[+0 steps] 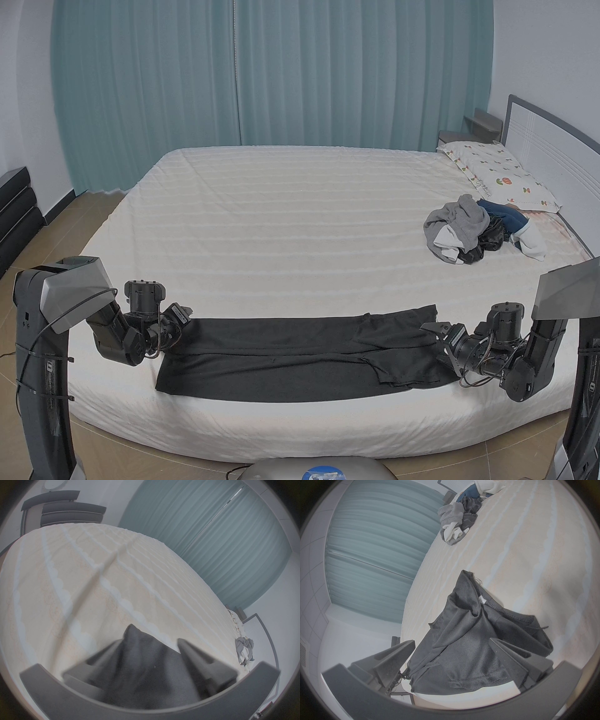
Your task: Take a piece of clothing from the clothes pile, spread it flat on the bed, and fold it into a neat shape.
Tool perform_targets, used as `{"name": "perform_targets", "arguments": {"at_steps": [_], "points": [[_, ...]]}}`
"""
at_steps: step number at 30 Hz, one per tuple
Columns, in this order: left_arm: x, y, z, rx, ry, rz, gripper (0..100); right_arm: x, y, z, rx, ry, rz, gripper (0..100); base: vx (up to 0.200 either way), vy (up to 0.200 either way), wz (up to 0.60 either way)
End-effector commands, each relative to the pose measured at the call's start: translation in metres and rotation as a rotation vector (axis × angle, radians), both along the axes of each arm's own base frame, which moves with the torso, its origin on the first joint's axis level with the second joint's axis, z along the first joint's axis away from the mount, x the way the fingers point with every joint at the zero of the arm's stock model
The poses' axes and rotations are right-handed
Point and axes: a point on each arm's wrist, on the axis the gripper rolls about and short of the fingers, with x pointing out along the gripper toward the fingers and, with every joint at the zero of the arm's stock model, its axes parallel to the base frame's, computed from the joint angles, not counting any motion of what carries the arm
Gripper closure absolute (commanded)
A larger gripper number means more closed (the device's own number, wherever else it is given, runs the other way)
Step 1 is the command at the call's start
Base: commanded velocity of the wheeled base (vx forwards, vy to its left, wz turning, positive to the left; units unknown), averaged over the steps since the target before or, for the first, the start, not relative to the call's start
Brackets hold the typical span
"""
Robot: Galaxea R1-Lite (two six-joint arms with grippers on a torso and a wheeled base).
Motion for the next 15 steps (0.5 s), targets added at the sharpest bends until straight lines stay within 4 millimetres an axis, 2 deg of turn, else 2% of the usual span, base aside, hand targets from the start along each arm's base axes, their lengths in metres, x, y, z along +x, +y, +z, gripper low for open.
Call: {"name": "perform_targets", "arguments": {"at_steps": [1,15], "points": [[0.000,0.003,-0.001,-0.001,0.002,0.010,100,0.000,0.000,0.000,0.000,0.001,0.000,0,0.000,0.000,0.00],[0.003,0.017,0.000,-0.004,-0.062,0.093,100,0.000,0.000,0.000,-0.002,0.002,-0.002,0,0.000,0.000,0.00]]}}
